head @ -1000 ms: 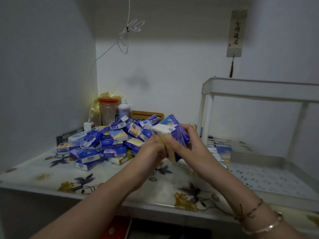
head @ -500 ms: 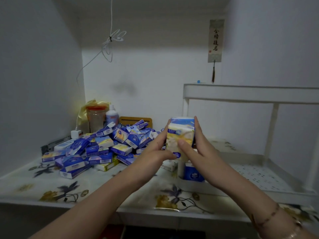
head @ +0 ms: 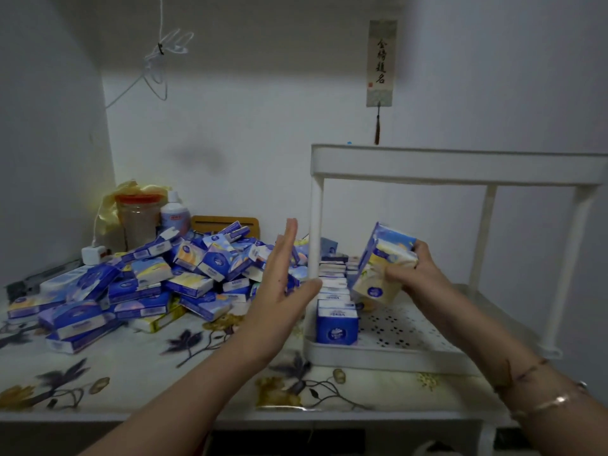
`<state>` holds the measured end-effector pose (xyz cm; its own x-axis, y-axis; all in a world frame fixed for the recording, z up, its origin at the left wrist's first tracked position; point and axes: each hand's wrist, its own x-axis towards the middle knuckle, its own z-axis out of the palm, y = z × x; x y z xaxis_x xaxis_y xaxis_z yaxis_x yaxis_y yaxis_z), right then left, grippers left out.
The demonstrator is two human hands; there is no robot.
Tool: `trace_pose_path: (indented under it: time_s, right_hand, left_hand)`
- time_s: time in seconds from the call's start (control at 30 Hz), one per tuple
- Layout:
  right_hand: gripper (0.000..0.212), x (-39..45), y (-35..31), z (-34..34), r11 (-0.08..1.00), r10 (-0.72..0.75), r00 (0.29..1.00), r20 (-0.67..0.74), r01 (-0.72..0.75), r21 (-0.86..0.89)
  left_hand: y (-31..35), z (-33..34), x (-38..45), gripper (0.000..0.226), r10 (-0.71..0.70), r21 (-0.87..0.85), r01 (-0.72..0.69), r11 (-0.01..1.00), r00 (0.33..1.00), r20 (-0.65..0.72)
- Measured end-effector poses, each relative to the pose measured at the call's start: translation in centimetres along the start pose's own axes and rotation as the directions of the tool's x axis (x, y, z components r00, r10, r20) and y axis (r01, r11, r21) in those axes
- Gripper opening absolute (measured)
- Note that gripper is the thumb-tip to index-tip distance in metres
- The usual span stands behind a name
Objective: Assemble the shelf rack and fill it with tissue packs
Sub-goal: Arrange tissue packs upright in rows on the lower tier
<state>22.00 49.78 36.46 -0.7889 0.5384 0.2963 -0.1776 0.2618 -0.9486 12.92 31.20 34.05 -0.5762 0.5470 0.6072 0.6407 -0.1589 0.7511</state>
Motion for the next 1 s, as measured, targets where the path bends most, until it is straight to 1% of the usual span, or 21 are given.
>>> trace_pose_path:
  time_s: [0.07,0.13,0.2,0.23,0.27,0.3,0.33,0.4,0.43,0.47,0.53,0.6,0.67,0.77,0.93,1.0]
  right_hand:
    - [0.067,1.3,1.2,-0.5,0.992,0.111,0.994,-0.005,-0.112,-0.051]
    - [0.079,2.3,2.3,-0.5,0.969,0.211,0.978,-0.006,-0.210,-0.130]
    - [0.088,3.4,3.6,-0.4,0.943,0.270,0.963,-0.010,-0.267,-0.200]
    - [0.089,3.9,4.1,-0.3,0.933,0.284,0.959,-0.011,-0.279,-0.226]
    - [0.089,4.3,4.6,-0.2,0.925,0.298,0.954,-0.011,-0.292,-0.243]
    - [0.089,4.7,4.9,-0.1,0.920,0.323,0.947,-0.004,-0.314,-0.236]
    - [0.088,5.0,5.2,0.0,0.913,0.357,0.934,0.008,-0.347,-0.213]
    - [0.083,5.6,6.0,0.1,0.904,0.407,0.912,0.040,-0.396,-0.162]
    - [0.077,5.9,6.5,0.1,0.905,0.410,0.911,0.050,-0.399,-0.145]
    - [0.071,6.0,6.7,0.2,0.907,0.403,0.914,0.050,-0.392,-0.157]
    - [0.064,6.0,7.1,0.5,0.897,0.390,0.918,0.073,-0.361,-0.256]
    - [0.059,5.8,7.2,0.8,0.869,0.399,0.904,0.150,-0.322,-0.376]
    - [0.060,5.5,7.4,0.8,0.854,0.400,0.892,0.209,-0.280,-0.439]
    - [0.051,5.1,7.6,0.7,0.822,0.418,0.883,0.213,-0.267,-0.504]
    - [0.047,4.5,7.5,0.6,0.792,0.385,0.896,0.223,-0.196,-0.579]
    - [0.044,4.6,7.5,0.3,0.777,0.395,0.899,0.191,-0.216,-0.592]
  left_hand:
    - [-1.4,0.4,0.2,0.076,-0.079,-0.024,0.080,0.997,0.997,0.012]
    - [-2.8,0.9,0.0,0.084,-0.172,0.002,0.172,0.985,0.983,0.058]
    - [-4.0,1.3,-0.2,0.095,-0.242,0.034,0.240,0.970,0.963,0.115]
    - [-4.5,1.4,-0.3,0.100,-0.264,0.047,0.260,0.965,0.953,0.149]
    - [-4.8,1.5,-0.3,0.100,-0.275,0.047,0.271,0.961,0.944,0.183]
    - [-4.7,1.5,-0.4,0.095,-0.277,0.039,0.275,0.961,0.937,0.214]
    - [-4.5,1.5,-0.5,0.084,-0.269,0.026,0.272,0.962,0.931,0.247]
    - [-4.2,1.6,-0.6,0.057,-0.263,0.011,0.272,0.962,0.920,0.291]
    - [-4.0,1.6,-0.7,0.048,-0.264,0.007,0.275,0.961,0.914,0.309]
    - [-4.2,1.7,-0.8,0.046,-0.262,0.002,0.276,0.961,0.911,0.319]
    - [-4.5,1.7,-0.7,0.047,-0.254,-0.026,0.277,0.961,0.912,0.321]
    - [-4.9,1.6,-0.6,0.048,-0.251,-0.043,0.278,0.959,0.914,0.320]
    - [-5.2,1.5,-0.6,0.046,-0.252,-0.045,0.281,0.959,0.914,0.318]
    - [-5.5,1.5,-0.6,0.045,-0.256,-0.045,0.284,0.958,0.915,0.313]
    - [-5.5,1.5,-0.6,0.046,-0.266,-0.034,0.292,0.956,0.909,0.320]
    - [-5.3,1.5,-0.6,0.044,-0.264,-0.026,0.288,0.957,0.909,0.322]
